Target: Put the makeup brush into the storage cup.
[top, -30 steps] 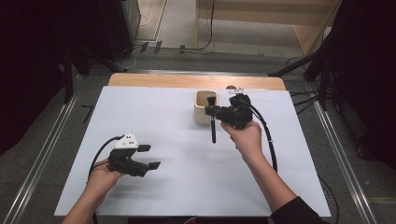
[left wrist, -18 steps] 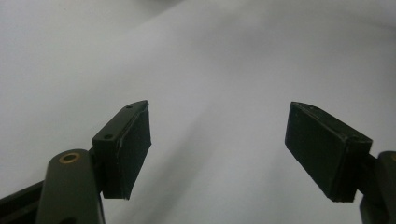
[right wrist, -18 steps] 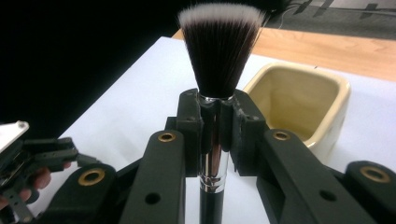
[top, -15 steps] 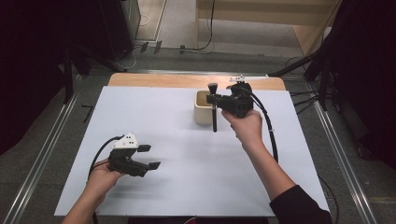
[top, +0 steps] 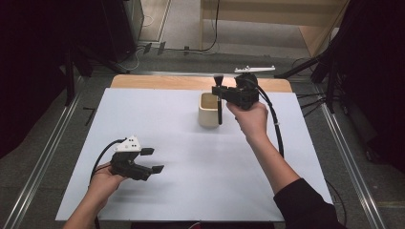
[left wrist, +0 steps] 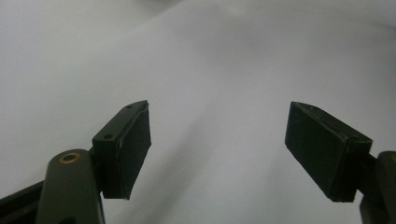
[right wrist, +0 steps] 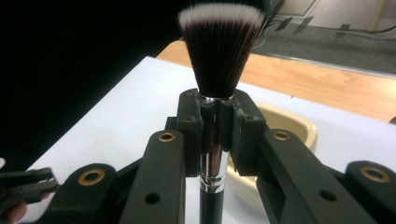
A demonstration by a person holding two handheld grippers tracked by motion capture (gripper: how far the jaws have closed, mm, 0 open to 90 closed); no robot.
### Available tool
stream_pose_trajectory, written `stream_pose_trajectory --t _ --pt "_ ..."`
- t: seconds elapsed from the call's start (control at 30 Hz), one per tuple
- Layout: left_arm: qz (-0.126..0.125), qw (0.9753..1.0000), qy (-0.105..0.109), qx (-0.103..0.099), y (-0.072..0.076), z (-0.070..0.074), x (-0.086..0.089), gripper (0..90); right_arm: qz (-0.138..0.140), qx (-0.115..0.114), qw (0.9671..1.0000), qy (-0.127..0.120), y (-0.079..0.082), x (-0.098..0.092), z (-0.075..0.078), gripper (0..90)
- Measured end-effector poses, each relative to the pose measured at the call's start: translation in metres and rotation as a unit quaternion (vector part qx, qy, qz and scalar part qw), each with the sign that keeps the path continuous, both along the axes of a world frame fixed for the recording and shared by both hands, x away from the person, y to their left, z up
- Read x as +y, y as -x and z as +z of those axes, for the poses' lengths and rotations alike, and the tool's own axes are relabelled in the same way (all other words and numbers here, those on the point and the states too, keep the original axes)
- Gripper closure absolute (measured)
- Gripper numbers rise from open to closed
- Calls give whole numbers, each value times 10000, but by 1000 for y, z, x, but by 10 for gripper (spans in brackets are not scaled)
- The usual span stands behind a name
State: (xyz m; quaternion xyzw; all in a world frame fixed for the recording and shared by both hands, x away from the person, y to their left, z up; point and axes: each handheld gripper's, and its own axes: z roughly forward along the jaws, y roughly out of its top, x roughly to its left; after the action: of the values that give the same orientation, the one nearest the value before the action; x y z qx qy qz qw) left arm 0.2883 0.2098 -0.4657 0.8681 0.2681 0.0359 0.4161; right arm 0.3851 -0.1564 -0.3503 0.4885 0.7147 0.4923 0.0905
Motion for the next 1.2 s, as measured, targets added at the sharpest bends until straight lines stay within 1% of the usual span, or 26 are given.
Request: stream_pose_trajectory --t 0.1,0.33,0.4,0.47,0.6,0.83,0.9,1.0,1.07,1.2 --pt "-4 10000 2 -6 0 0 0 231 -101 -73 9999 -74 -5 1 4 780" --pt "-4 10000 -2 -12 0 0 0 231 -195 -142 9997 100 -12 5 6 781" --pt "12 10000 6 -32 0 0 0 231 -234 -159 9995 116 -14 6 7 781" --pt "16 10000 20 -41 0 1 1 231 -295 -249 9992 124 -16 6 8 781" --pt "6 10000 19 -29 0 1 0 231 -405 -307 9987 77 -21 5 9 780" --pt "-3 10000 0 -34 -1 0 0 231 -531 -405 9976 153 -31 8 10 781" --pt "11 10000 1 -17 -1 0 0 231 -561 -467 9972 157 -32 9 9 780" --pt "12 10000 18 -22 -1 0 1 232 -658 -497 9965 148 -34 9 7 780" --pt "5 10000 13 -18 -1 0 0 232 -672 -511 9963 154 -34 8 7 780" --pt "-10 10000 20 -27 -1 0 0 231 -749 -618 9952 140 -36 8 7 780"
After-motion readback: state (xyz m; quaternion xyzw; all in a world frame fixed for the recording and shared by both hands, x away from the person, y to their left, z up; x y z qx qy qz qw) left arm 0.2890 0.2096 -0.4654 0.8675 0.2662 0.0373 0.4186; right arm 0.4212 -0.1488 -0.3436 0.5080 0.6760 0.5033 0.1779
